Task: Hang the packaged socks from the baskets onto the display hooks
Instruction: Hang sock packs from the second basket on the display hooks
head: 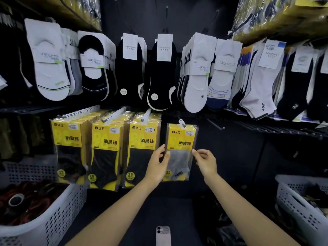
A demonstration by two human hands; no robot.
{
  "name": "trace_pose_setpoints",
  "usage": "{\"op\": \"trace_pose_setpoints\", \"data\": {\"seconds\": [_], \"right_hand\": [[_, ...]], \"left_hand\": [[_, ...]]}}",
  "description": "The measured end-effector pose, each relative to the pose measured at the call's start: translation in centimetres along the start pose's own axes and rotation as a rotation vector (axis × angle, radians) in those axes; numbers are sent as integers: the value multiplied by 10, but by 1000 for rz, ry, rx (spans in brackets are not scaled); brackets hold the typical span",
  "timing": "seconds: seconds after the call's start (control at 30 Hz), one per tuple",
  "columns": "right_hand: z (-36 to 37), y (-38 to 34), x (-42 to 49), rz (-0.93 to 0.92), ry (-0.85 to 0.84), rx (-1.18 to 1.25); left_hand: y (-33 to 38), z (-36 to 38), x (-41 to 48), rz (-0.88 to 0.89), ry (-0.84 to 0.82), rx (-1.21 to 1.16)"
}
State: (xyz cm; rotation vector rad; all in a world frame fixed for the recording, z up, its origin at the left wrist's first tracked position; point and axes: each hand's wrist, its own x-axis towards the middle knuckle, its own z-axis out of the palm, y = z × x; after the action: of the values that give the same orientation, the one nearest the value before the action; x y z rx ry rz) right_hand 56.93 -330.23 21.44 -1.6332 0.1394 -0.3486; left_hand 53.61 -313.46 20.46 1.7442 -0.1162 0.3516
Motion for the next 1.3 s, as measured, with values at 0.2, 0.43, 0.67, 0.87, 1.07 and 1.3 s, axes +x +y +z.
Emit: {"op": "trace_pose_setpoints", "data": {"seconds": [0.2, 0.43, 0.67, 0.87, 1.07, 1.3], "right_hand": [[-5, 56, -59, -6, -154, -42], [0, 199, -166, 292, -389, -293], [1, 302, -246, 693, -495, -495], [1, 325, -270, 928, -426, -490], [13, 326, -274, 965, -433, -514], [16, 315, -268, 965, -382, -351]], "left_hand": [[-50, -27, -55, -74, -69, 130], [-160, -79, -177, -411, -43, 271], [-253, -109, -274, -752, -5, 371], [-279, -98, -306, -1005, 90, 307], [-292, -91, -309, -1148, -16, 350], [-291, -92, -306, -1192, 14, 287]]}}
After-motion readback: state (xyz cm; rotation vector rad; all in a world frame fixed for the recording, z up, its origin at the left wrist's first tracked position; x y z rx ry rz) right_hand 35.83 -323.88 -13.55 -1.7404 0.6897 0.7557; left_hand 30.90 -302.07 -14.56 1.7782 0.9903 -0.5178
